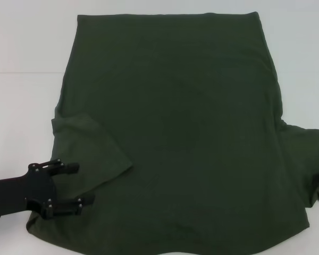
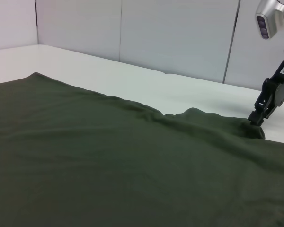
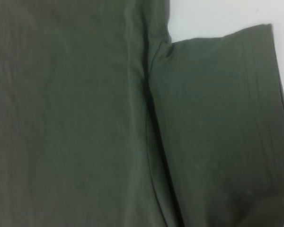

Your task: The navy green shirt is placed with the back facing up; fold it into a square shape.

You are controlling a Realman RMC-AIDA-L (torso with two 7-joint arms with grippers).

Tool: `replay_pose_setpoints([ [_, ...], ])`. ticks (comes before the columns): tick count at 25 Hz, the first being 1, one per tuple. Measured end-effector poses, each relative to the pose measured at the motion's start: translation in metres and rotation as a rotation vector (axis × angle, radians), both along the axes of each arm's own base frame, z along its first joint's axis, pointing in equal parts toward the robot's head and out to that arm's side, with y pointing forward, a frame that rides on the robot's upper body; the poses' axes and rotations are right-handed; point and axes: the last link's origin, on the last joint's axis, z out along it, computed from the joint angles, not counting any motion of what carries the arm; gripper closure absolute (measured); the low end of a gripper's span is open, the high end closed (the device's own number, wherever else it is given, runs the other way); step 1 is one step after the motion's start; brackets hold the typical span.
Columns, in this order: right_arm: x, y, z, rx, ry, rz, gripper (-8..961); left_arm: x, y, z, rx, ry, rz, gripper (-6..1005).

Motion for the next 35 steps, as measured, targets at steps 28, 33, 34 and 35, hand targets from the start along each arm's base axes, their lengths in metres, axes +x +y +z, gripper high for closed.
replay_pose_setpoints([
  [28,0.005,-0.006,0.006,-0.016,-0.014,-0.008,316,-0.002,-0.001,-0.001,0.001,0.001,0.013,152],
  [33,0.007,-0.007,0.018,-0.002,-0.020,-0.008,316,-0.002,-0.001,-0.002,0.000,0.002,0.015,152],
  [34,0.007,-0.007,0.020,-0.001,-0.023,-0.006,316,-0.002,-0.001,-0.002,0.000,0.002,0.015,151],
  [35,0.008,-0.008,0.021,0.000,-0.025,-0.007,316,-0.002,-0.001,-0.002,0.000,0.002,0.015,151],
])
